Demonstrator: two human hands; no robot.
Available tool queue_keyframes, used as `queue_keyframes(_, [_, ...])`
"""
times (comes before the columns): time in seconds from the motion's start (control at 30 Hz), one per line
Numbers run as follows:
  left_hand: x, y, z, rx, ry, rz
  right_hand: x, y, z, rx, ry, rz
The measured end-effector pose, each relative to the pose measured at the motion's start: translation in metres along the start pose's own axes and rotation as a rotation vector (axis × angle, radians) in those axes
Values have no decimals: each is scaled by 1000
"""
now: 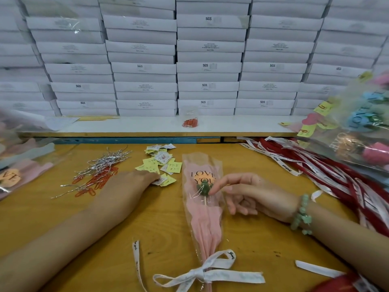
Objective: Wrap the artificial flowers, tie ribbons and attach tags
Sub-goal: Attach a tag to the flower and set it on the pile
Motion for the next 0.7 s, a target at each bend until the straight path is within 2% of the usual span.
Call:
queue_keyframes(0.27, [-3,1,-6,233,68,-26,1,3,-1,-62,10,22])
queue_keyframes(0.7, [-11,-27,-12,355,28,-128,0,3,-1,-103,6,27])
Point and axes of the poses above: each hand's wrist, its own x-axis towards the middle knuckle, its own y-axis out of the palm, z = x × y, the point moved 9 cm from there along x, towards the middle knuckle, and after that the axes turned 12 degrees about -y, right-handed, at the moved point
